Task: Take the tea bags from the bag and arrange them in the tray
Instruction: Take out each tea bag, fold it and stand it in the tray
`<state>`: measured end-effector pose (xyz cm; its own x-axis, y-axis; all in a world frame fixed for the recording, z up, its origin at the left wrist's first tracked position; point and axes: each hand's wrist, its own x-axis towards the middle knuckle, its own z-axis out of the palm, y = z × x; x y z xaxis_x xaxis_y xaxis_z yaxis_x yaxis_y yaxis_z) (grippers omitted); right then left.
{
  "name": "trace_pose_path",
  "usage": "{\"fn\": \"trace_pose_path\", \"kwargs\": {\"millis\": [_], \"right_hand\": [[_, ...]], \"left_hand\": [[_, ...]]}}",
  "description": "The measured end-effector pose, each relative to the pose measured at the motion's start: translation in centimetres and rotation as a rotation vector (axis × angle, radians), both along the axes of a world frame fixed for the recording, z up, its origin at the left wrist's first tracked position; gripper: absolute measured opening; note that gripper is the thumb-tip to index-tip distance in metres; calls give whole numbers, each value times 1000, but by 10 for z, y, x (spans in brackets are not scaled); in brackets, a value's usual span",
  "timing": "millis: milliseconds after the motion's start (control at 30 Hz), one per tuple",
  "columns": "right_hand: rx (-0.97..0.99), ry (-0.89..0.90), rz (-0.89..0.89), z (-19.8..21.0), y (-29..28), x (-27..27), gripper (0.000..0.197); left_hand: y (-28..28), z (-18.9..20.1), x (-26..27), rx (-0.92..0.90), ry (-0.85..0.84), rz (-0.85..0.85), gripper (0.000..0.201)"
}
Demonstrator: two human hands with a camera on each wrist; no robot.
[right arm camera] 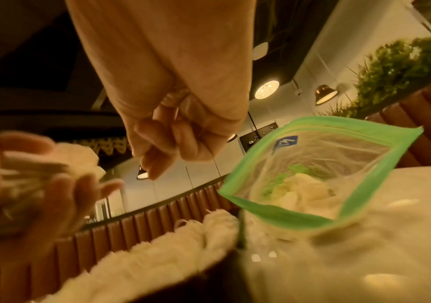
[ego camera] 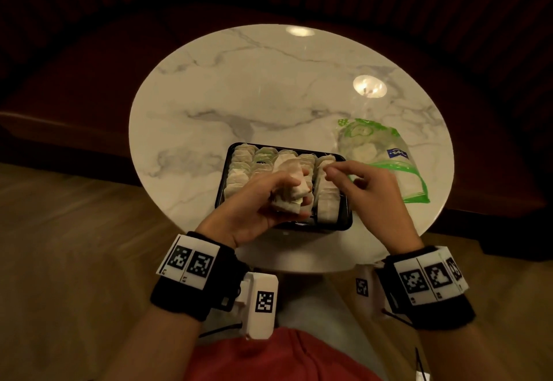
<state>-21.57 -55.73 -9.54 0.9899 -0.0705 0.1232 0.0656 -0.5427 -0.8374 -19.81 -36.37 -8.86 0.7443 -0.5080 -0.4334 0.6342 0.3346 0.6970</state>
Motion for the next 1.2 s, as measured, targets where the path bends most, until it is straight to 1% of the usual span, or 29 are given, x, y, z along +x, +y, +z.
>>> {"fn": "trace_pose_path", "kwargs": {"millis": [67,167,267,333,367,433,533,567,633,700,867,900,1000,1067,1133,1200], "right_hand": [[55,13,61,13,7,-3,18],[63,21,146,24,14,-3,21],[-10,-21,188,28,15,1,12],[-36,-22,177,31,14,3,4],[-26,-6,167,32,13,3,2],[20,36,166,33,10,4,6],[176,84,177,33,7,3,11],[233,100,165,33,6,2,11],[337,133,125,32,6,0,11],[390,146,100,30,7,-1,10],[238,116,174,33,5,-3,17],[255,105,172,34,4,-3,17],[397,74,116,31,2,-4,14],[439,80,98,28,2,-5,14],[425,89,110,24,2,-7,14],[360,72,117,20,-1,-8,12]], "left_hand": [[0,0,-2,18,-50,-15,28],[-1,1,-4,95,-143,-67,22],[-1,2,-6,138,-206,-110,26],[0,2,-6,170,-241,-113,29],[0,1,-6,188,-257,-106,29],[0,2,-5,221,-294,-77,25],[1,1,-4,256,-381,-45,14],[1,1,-5,252,-403,-35,14],[1,1,-5,221,-418,-18,23],[1,1,-6,201,-437,-6,21],[0,-3,-4,240,-499,27,13],[-1,-4,-4,231,-494,43,11],[-2,-4,-2,204,-504,93,8],[-3,-5,-1,197,-530,119,7],[-3,-7,0,222,-542,140,5],[-3,-10,1,252,-522,172,7]]}}
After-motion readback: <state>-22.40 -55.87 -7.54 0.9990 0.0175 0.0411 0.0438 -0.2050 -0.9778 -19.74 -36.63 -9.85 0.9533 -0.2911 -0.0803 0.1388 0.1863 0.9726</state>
